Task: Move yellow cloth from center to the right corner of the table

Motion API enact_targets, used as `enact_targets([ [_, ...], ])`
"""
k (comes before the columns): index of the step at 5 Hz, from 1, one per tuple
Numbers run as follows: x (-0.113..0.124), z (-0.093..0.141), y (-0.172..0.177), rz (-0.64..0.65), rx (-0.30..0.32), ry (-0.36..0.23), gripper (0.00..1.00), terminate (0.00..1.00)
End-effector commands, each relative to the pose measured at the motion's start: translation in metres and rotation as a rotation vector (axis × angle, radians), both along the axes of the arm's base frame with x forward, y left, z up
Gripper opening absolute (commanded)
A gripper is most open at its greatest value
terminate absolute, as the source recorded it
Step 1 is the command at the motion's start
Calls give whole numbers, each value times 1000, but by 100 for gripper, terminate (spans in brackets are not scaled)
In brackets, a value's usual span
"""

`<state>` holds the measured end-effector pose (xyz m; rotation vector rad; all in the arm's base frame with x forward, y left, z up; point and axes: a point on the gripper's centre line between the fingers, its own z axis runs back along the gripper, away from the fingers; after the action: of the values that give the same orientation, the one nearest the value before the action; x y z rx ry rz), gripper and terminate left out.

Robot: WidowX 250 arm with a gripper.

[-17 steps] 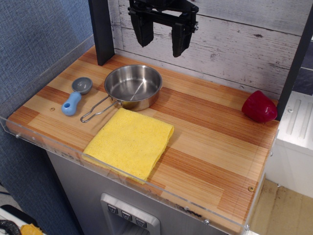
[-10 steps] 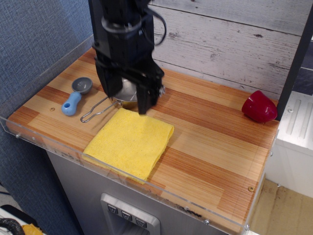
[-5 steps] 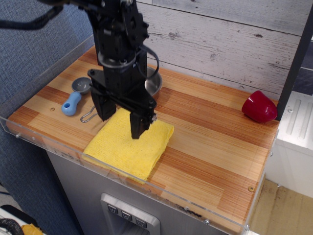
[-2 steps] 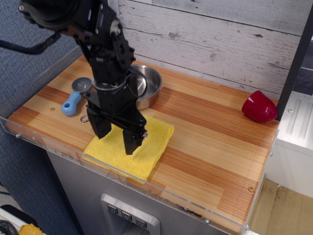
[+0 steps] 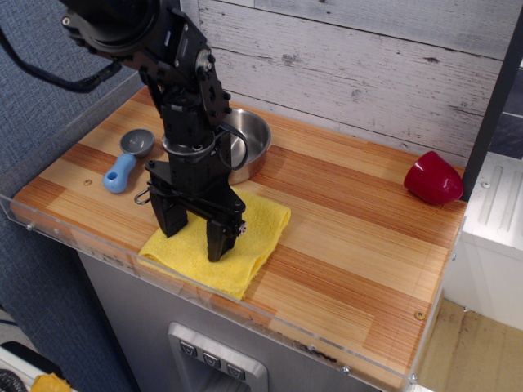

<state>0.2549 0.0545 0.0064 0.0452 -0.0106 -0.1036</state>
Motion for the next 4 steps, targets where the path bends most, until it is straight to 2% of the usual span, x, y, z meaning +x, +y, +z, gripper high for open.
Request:
enact_targets([
  [1, 9, -11, -4, -29, 88, 63, 100, 0],
  [3, 9, 14, -66, -149, 32, 8, 100, 0],
  [4, -7, 20, -112, -241, -25, -9, 100, 0],
])
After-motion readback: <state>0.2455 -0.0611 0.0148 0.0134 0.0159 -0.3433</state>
